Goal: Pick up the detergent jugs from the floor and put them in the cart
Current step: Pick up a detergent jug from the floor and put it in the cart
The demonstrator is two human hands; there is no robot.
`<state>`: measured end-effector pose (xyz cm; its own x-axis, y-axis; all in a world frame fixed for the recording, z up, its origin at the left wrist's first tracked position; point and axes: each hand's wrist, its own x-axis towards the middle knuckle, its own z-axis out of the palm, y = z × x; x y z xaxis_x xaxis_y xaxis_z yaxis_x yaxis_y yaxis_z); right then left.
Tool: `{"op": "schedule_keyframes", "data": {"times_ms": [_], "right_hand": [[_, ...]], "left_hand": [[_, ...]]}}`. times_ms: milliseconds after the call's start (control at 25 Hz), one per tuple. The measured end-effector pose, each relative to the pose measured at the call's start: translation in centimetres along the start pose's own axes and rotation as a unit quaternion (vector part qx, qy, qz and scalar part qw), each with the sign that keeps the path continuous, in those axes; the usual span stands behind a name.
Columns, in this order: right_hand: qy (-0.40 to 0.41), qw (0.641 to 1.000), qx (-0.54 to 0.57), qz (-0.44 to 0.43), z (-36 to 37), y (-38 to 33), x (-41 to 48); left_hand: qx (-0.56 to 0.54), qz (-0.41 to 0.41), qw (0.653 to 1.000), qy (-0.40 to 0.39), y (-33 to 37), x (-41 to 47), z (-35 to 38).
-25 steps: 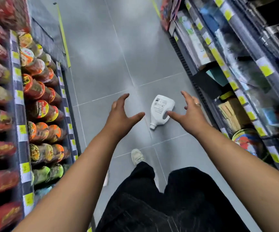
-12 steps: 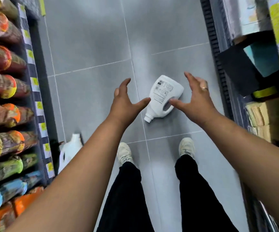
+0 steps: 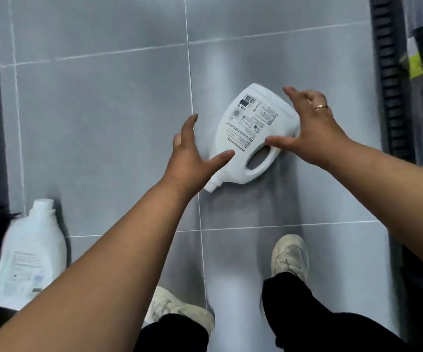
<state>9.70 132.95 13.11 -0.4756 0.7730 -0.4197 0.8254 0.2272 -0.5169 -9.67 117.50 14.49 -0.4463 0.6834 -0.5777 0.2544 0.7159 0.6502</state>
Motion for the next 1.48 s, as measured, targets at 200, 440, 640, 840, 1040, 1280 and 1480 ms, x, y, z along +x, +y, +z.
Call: {"op": "schedule_keyframes", "data": {"times_ms": [200, 440, 640, 840, 1040, 1280, 1480], "right_hand": [[-0.014, 0.998, -0.055, -0.034, 6.8, 5.8, 5.8], [-0.022, 0.985, -0.152, -0.082, 9.6, 9.7, 9.8], [0.023, 0.988, -0.135, -0.076, 10.5, 9.9, 10.6], [0.043, 0.993, -0.079, -0.073, 10.7, 10.2, 10.5], [0.047, 0.996, -0.041, -0.059, 10.3, 9.4, 10.2], [0.035, 0.998, -0.018, -0.041, 6.7, 3.7, 4.9], [0.031, 0.998, -0.020, -0.058, -0.7, -5.8, -1.6]], "left_hand": [[0.034, 0.000, 0.999, -0.031, -7.8, 5.5, 6.5], [0.142, 0.007, 0.988, -0.064, -14.6, 8.9, 10.9], [0.153, 0.018, 0.988, -0.017, -15.8, 9.4, 11.6], [0.128, 0.014, 0.991, 0.020, -15.5, 8.8, 10.8], [0.147, 0.035, 0.988, 0.026, -14.5, 7.4, 8.7], [0.141, 0.065, 0.988, 0.010, -11.2, 1.5, 2.1], [0.127, 0.056, 0.990, 0.028, -6.1, -7.4, -6.2]]}}
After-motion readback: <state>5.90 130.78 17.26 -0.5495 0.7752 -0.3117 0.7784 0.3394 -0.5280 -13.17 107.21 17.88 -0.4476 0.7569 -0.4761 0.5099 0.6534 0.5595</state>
